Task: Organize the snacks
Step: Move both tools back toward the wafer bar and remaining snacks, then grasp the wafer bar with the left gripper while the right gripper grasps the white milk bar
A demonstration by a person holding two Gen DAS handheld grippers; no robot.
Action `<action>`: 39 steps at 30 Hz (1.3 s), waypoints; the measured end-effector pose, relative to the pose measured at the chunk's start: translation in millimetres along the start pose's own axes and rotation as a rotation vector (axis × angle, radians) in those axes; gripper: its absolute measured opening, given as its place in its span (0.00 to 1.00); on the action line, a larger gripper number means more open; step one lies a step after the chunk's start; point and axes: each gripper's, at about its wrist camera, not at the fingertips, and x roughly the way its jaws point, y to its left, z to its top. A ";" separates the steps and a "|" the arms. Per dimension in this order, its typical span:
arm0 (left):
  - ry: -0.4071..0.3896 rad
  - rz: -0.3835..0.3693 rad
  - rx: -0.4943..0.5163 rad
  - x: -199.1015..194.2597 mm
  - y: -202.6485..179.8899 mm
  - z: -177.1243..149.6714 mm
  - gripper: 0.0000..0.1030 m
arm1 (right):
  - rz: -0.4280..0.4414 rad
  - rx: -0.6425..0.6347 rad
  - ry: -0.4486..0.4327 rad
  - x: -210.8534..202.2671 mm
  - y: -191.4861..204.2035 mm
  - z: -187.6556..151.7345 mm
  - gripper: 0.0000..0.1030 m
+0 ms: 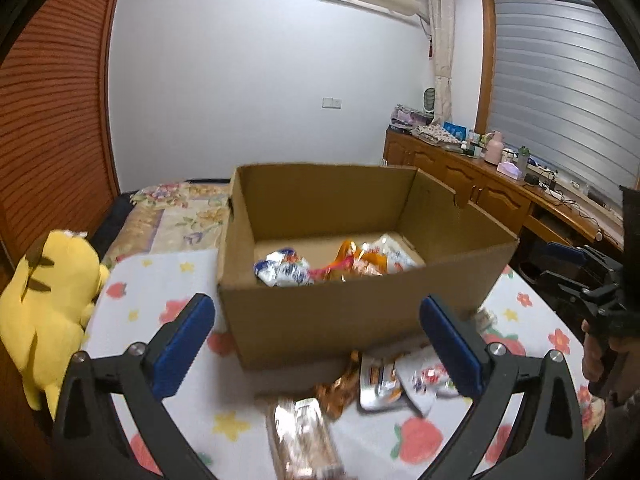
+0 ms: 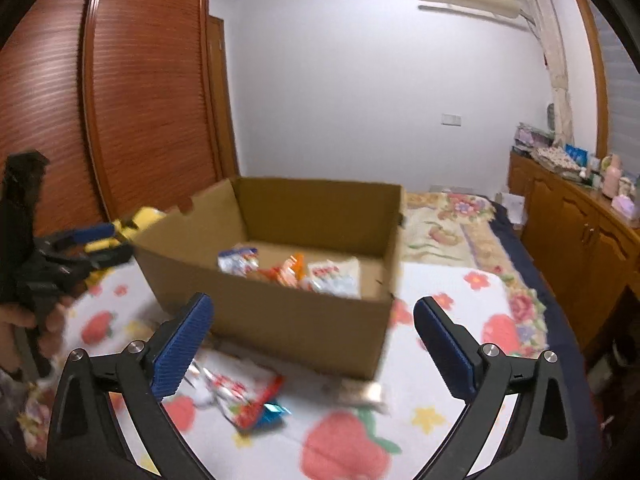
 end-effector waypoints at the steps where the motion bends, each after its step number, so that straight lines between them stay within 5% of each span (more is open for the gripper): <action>1: 0.007 -0.001 -0.001 -1.7 0.8 -5.1 1.00 | -0.009 -0.009 0.011 0.7 -1.2 -4.8 0.99; 14: 0.154 0.036 0.029 12.0 4.6 -60.8 1.00 | -0.034 0.070 0.180 41.2 -31.1 -50.4 0.99; 25: 0.279 0.054 0.068 31.6 -6.3 -76.8 0.96 | -0.054 0.095 0.294 72.6 -40.1 -59.5 0.95; 39: 0.343 0.067 0.024 42.9 0.6 -82.7 0.47 | -0.090 0.080 0.365 84.3 -39.6 -65.4 0.83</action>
